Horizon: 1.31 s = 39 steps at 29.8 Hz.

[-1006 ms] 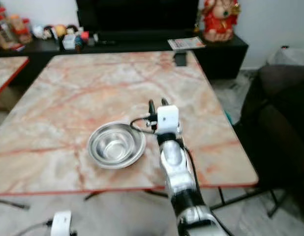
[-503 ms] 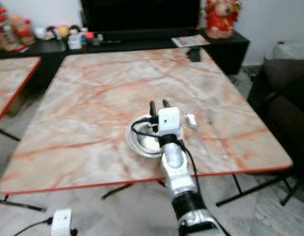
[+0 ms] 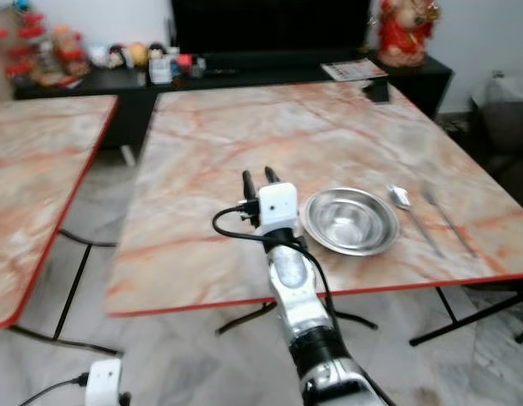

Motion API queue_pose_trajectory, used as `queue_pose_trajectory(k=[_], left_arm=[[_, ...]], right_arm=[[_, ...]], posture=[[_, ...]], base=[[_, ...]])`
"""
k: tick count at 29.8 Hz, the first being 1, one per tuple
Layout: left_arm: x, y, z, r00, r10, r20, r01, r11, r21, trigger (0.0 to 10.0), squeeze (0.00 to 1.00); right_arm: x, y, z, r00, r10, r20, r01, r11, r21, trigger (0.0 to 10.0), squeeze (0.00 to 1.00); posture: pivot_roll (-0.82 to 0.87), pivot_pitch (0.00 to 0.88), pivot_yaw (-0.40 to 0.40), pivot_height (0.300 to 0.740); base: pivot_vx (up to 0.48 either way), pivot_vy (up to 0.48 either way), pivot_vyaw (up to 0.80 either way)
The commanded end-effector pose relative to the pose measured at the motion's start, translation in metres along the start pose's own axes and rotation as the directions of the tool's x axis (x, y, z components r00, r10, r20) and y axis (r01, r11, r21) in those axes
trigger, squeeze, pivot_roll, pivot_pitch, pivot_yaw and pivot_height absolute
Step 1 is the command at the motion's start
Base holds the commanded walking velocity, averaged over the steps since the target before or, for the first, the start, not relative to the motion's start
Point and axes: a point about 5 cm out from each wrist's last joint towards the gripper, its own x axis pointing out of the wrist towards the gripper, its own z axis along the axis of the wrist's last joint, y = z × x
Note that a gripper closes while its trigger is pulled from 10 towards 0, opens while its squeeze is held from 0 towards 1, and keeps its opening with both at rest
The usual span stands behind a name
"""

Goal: Setting the table

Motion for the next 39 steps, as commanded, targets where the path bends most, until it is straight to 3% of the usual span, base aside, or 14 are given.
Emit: queue_pose_trajectory(k=[1, 16, 28, 34, 39], left_arm=[[0.000, -0.006, 0.001, 1.000, -0.004, 0.007, 0.004, 1.000, -0.010, 10.0, 0.00], [-0.001, -0.005, -0.005, 1.000, 0.000, -0.006, 0.000, 1.000, -0.012, 10.0, 0.00], [-0.002, 0.000, -0.006, 1.000, 0.007, -0.010, -0.007, 1.000, -0.007, 10.0, 0.00], [-0.001, -0.001, -0.005, 1.000, 0.007, -0.007, -0.007, 1.000, -0.009, 10.0, 0.00], [-0.001, 0.000, -0.005, 1.000, 0.017, -0.005, -0.017, 1.000, -0.024, 10.0, 0.00]], right_arm=[[-0.001, -0.009, 0.000, 1.000, 0.001, -0.003, -0.001, 1.000, -0.024, 10.0, 0.00], [-0.010, 0.000, -0.008, 0.996, 0.078, -0.035, -0.079, 0.997, -0.020, 10.0, 0.00], [-0.022, -0.006, -0.022, 0.993, 0.077, -0.088, -0.080, 0.996, -0.030, 10.0, 0.00], [-0.030, -0.015, -0.026, 0.994, 0.052, -0.100, -0.056, 0.998, -0.039, 10.0, 0.00], [-0.049, -0.032, -0.036, 0.990, 0.006, -0.141, -0.021, 0.995, -0.100, 10.0, 0.00]], posture=[[0.00, 0.000, 0.007, 0.740], [0.01, 0.000, -0.006, 0.740], [0.01, 0.000, -0.003, 0.740], [0.01, 0.000, -0.011, 0.740], [0.00, 0.000, -0.015, 0.740]], base=[[0.000, 0.480, 0.00], [0.000, 0.480, 0.00], [0.000, 0.480, 0.00], [0.000, 0.480, 0.00], [0.000, 0.480, 0.00]])
